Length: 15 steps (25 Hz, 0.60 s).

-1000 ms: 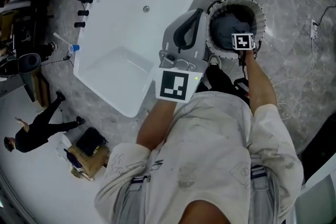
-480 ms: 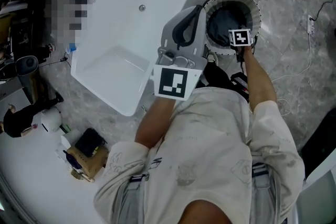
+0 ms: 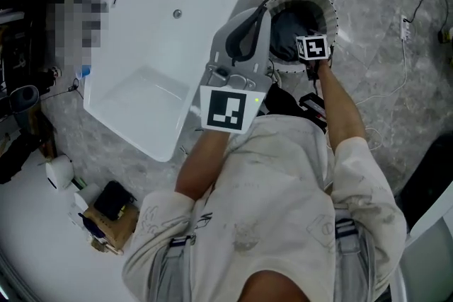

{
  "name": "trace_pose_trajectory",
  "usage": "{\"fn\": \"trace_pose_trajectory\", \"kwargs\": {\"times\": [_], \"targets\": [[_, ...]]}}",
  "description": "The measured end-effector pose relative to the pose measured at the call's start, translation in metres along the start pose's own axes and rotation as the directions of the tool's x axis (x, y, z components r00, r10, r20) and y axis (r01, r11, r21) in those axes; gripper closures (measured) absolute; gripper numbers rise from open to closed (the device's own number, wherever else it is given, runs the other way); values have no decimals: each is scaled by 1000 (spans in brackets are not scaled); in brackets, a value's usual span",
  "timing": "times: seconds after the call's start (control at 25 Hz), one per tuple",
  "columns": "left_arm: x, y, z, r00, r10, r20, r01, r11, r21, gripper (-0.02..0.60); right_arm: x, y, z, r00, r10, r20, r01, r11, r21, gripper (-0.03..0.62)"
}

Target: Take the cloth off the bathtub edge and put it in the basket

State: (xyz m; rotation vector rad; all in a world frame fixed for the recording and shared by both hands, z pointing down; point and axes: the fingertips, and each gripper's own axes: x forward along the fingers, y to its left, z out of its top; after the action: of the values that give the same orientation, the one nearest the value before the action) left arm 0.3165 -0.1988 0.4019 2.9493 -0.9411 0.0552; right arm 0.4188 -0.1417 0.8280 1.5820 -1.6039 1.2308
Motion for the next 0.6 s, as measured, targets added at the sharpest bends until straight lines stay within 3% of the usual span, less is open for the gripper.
{"fn": "trace_pose_trajectory", "kwargs": {"times": [0.28, 0.6], "targets": [[0, 5, 6, 999, -1, 35, 2, 1000, -14, 584, -27, 13, 31, 994, 20, 105, -19, 1000, -11, 362], [-10, 24, 16, 998, 37, 57, -35, 999, -28, 584, -74, 30, 72, 965, 15, 263, -3, 999, -44, 359]]}}
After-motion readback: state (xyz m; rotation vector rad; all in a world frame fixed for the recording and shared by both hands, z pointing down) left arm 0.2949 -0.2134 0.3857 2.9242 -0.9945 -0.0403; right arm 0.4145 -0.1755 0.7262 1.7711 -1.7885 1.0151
